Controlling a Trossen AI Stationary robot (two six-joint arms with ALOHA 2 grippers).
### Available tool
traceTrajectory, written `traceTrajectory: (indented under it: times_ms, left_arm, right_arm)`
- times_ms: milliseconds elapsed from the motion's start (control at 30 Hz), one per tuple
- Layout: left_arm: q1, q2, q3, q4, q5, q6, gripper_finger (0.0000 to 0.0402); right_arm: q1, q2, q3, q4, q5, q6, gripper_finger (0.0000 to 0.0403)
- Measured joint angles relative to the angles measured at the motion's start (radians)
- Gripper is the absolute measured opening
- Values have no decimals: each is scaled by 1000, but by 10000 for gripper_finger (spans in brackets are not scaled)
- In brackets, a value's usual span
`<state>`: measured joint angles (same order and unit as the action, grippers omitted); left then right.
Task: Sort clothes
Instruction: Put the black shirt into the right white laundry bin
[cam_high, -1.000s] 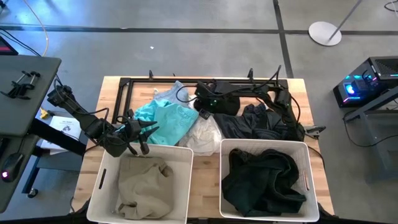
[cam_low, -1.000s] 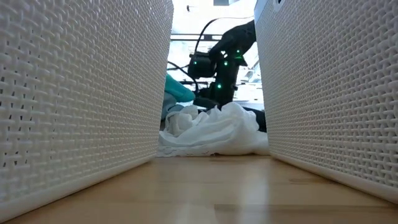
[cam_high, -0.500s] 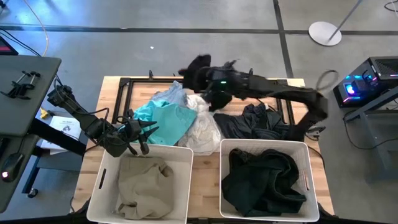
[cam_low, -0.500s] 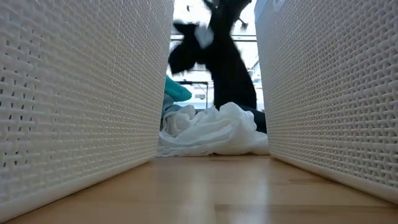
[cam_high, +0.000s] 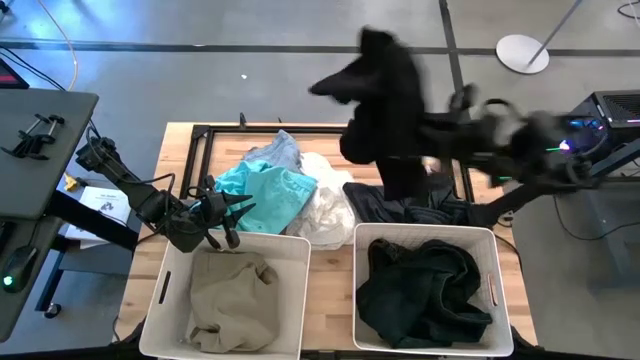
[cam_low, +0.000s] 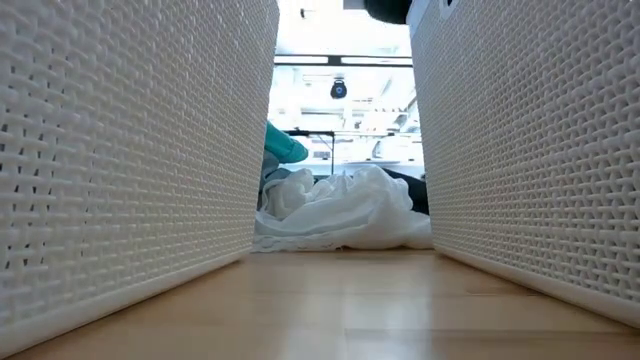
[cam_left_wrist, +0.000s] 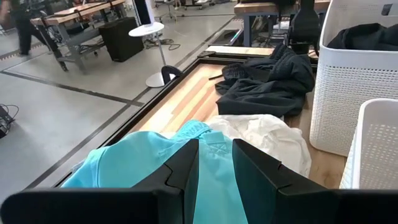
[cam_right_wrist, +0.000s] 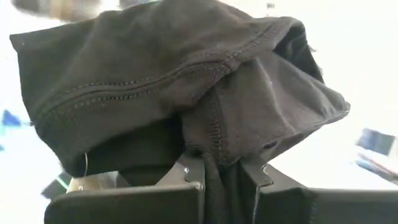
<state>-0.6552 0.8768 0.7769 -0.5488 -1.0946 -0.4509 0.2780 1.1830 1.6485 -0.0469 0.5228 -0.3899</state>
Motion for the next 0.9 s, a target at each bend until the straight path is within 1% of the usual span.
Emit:
traceTrajectory:
  times_ms: [67,133,200,267,333,433,467,567,667,767,900]
  left_arm:
    - [0,0,0,0,0,0,90]
    - [0,0,0,0,0,0,90]
    - [0,0,0,0,0,0,90]
    - [0,0,0,0,4,0,90]
    - [0,0,0,0,5,0,90]
    - [0,0,0,0,6,-7,90]
    - [0,0,0,0,6,-9,90]
    - [0,0,0,1,6,-9,90]
    - [0,0,0,3,7,-9,90]
    - [0,0,0,10,8,-9,90]
    - [0,0,0,9,19,-10,90]
  right_arm:
    - [46,-45,1,24,-103,37,19]
    - [81,-83,2,-19,-198,115,19]
    - [117,-120,2,-153,-261,219,19]
    - [159,-145,2,-326,-280,352,19]
    - [212,-147,2,-497,-250,498,19]
    - [305,-113,-14,-680,-137,685,19]
    - [333,-95,-18,-734,-116,731,19]
    - [400,-42,-41,-883,-102,865,19]
    - [454,-16,-88,-904,-71,1025,19]
    - [495,5,-166,-903,-69,1182,19]
    - [554,-9,-308,-912,-62,1515,19]
